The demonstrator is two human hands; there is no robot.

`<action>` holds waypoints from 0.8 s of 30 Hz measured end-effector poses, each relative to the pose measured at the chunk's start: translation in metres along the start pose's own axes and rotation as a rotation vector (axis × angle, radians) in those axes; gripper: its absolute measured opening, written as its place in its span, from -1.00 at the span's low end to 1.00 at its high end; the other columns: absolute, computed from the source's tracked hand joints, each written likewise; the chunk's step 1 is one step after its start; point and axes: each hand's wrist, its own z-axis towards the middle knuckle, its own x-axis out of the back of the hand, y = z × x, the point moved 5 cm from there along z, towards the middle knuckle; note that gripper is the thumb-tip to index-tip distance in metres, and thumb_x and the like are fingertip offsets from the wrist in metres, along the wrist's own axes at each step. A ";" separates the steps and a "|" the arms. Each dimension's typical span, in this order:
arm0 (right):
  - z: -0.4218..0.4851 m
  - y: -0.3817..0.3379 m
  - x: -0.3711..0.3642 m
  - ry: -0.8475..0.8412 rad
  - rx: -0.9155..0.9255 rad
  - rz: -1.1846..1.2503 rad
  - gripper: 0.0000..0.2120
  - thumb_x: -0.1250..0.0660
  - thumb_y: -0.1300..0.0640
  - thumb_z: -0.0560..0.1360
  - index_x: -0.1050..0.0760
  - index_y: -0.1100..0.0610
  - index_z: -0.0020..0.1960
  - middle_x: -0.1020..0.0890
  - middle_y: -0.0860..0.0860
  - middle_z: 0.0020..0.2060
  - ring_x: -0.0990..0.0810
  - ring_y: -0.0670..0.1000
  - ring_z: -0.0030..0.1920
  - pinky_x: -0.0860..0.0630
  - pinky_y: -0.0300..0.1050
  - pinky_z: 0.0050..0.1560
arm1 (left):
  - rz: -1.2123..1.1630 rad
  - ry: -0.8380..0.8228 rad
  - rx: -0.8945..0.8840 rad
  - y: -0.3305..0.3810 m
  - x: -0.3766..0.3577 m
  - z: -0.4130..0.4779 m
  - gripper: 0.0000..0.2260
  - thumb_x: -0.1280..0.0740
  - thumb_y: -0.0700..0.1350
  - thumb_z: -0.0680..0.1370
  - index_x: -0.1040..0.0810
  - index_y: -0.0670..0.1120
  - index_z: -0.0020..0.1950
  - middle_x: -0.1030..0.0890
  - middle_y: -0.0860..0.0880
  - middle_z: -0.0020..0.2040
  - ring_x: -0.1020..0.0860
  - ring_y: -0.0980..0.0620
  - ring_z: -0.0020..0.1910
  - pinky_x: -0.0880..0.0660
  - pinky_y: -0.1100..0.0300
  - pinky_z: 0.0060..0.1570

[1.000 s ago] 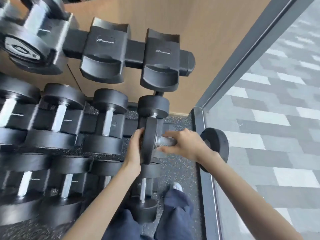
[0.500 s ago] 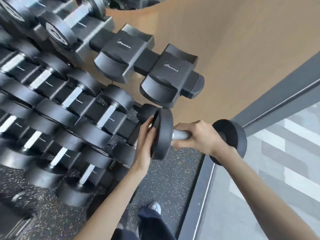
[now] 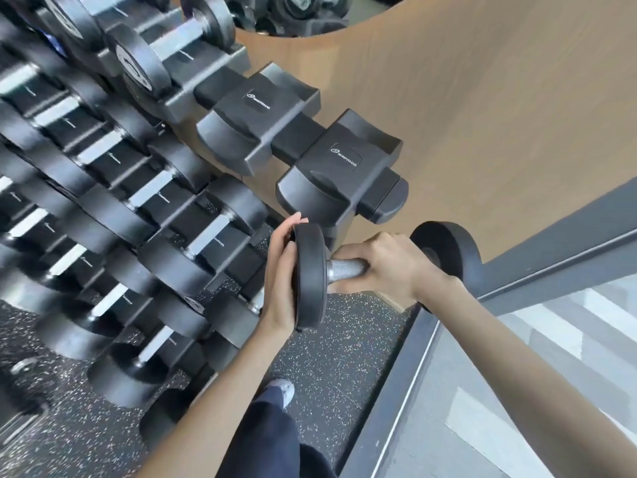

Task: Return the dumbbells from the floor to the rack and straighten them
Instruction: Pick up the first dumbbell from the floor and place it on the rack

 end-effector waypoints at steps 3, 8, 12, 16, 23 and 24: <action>0.020 0.012 0.004 0.009 0.035 -0.034 -0.49 -0.22 -0.46 0.23 -0.51 -0.14 -0.02 -0.52 -0.01 -0.35 -0.54 0.15 -0.15 -0.28 -0.15 -0.24 | -0.059 0.040 0.019 -0.006 -0.003 0.016 -0.58 -0.15 0.12 0.51 -0.41 -0.10 0.27 -0.44 -0.12 0.29 -0.40 -0.10 0.31 -0.29 -0.08 0.34; 0.062 0.037 0.017 0.017 0.116 -0.095 -0.49 -0.20 -0.48 0.22 -0.50 -0.16 -0.03 -0.61 -0.04 -0.33 -0.55 0.11 -0.22 -0.24 -0.15 -0.31 | -0.010 0.118 -0.065 -0.022 -0.003 0.050 -0.48 -0.13 0.18 0.53 -0.39 -0.19 0.30 -0.44 -0.17 0.31 -0.35 -0.14 0.34 -0.17 -0.18 0.40; 0.106 0.053 0.030 -0.046 0.167 -0.091 -0.55 -0.27 -0.43 0.23 -0.52 -0.15 -0.06 -0.45 -0.05 -0.49 -0.48 0.10 -0.33 -0.25 -0.15 -0.33 | -0.080 0.218 -0.037 -0.032 -0.005 0.091 -0.51 -0.13 0.14 0.51 -0.39 -0.17 0.29 -0.43 -0.20 0.29 -0.36 -0.12 0.29 -0.20 -0.16 0.38; 0.150 0.070 0.037 -0.076 0.233 -0.137 -0.49 -0.18 -0.48 0.19 -0.51 -0.15 -0.07 -0.43 -0.07 -0.46 -0.52 0.14 -0.31 -0.21 -0.16 -0.31 | -0.178 0.319 -0.066 -0.044 -0.005 0.121 -0.61 -0.16 0.13 0.51 -0.44 -0.06 0.23 -0.49 0.01 0.20 -0.41 0.02 0.20 -0.30 0.06 0.22; 0.201 0.088 0.042 -0.118 0.345 -0.200 -0.38 -0.05 -0.53 0.17 -0.50 -0.10 -0.08 -0.51 -0.06 -0.42 -0.54 0.11 -0.27 -0.19 -0.16 -0.30 | -0.282 0.459 -0.018 -0.055 -0.004 0.159 -0.56 -0.19 0.12 0.47 -0.42 -0.11 0.25 -0.45 -0.10 0.20 -0.39 -0.09 0.18 -0.30 -0.07 0.23; 0.205 0.090 0.043 -0.131 0.361 -0.199 -0.40 -0.07 -0.53 0.18 -0.48 -0.09 -0.10 -0.51 -0.06 -0.43 -0.52 0.09 -0.30 -0.17 -0.17 -0.32 | -0.293 0.477 -0.024 -0.057 -0.006 0.160 -0.56 -0.19 0.12 0.47 -0.42 -0.11 0.24 -0.47 -0.09 0.18 -0.41 -0.06 0.17 -0.33 -0.01 0.20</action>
